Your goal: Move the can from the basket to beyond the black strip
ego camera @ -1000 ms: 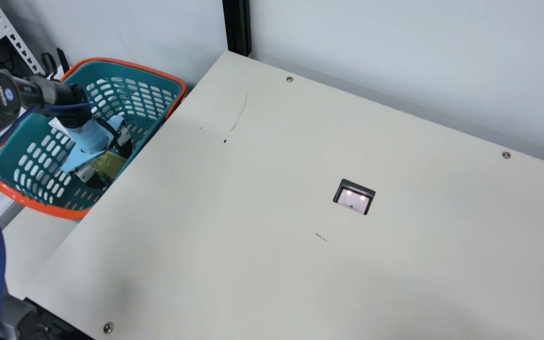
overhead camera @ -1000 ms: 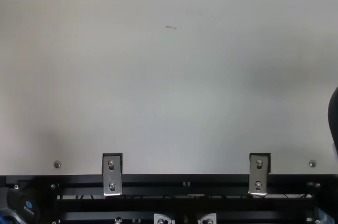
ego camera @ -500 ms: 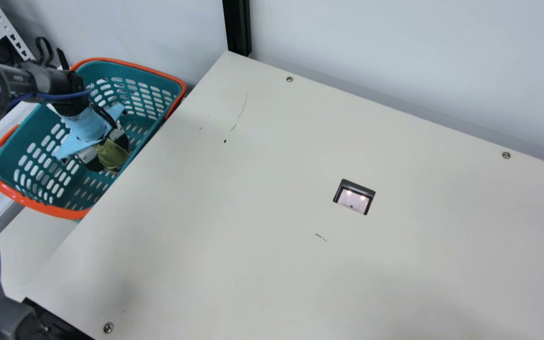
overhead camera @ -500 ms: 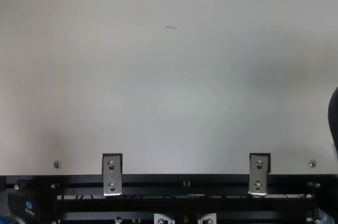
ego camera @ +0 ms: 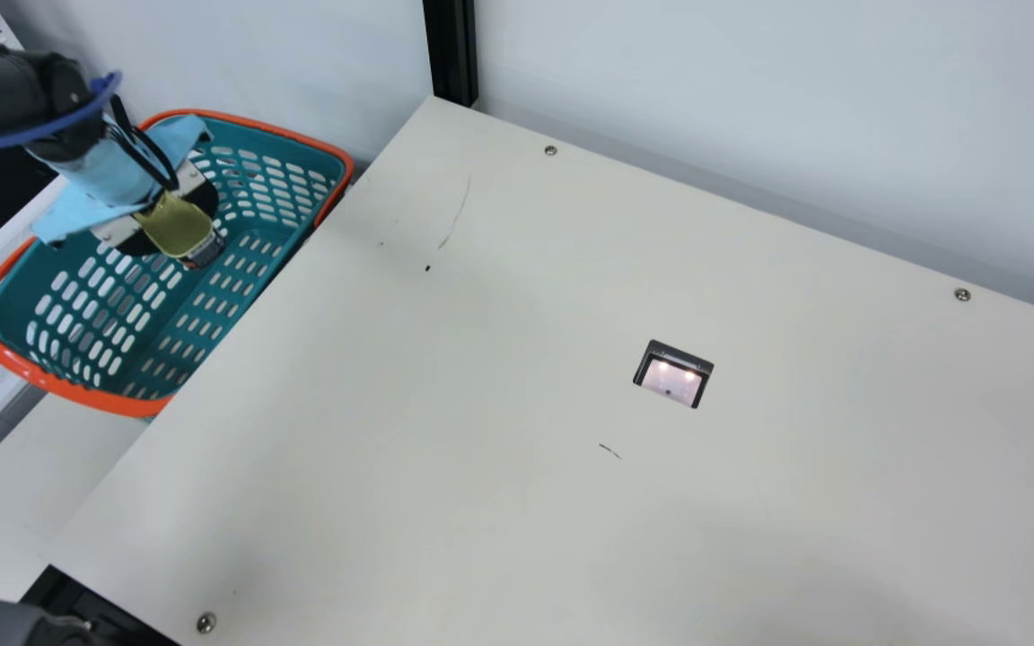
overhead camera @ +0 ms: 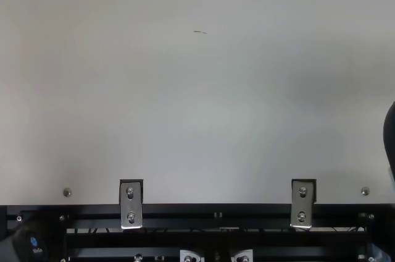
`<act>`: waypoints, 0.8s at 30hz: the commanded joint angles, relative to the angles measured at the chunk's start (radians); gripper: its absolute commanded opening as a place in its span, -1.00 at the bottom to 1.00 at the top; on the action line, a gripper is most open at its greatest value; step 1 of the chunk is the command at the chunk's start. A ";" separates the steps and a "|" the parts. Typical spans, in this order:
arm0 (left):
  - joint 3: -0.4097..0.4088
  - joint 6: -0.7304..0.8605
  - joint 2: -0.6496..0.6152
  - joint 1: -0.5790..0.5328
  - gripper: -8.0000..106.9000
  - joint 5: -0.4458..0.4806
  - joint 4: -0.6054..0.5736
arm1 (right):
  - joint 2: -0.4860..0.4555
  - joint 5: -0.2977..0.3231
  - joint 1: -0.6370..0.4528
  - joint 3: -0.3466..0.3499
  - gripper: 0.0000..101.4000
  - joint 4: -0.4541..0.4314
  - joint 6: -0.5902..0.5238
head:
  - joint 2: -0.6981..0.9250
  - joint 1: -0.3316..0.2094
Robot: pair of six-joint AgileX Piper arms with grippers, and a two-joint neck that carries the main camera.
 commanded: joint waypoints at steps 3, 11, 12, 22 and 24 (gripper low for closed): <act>-0.004 0.092 -0.155 -0.004 -0.68 0.069 -0.078 | 0.000 0.000 0.000 0.000 1.00 0.000 0.000 | 0.013 -0.033; -0.031 0.209 -0.317 -0.019 -0.68 0.215 -0.169 | 0.000 0.000 0.000 0.000 1.00 0.000 0.000 | 0.013 -0.033; -0.036 0.225 -0.334 -0.022 -0.68 0.238 -0.181 | 0.000 0.000 0.000 0.000 1.00 0.000 0.000 | 0.013 -0.033; -0.081 0.357 -0.469 -0.080 -0.68 0.479 -0.263 | 0.000 0.000 0.000 0.000 1.00 0.000 0.000 | 0.013 -0.033; -0.090 0.372 -0.489 -0.095 -0.68 0.522 -0.267 | 0.000 0.000 0.000 0.000 1.00 0.000 0.000 | 0.013 -0.033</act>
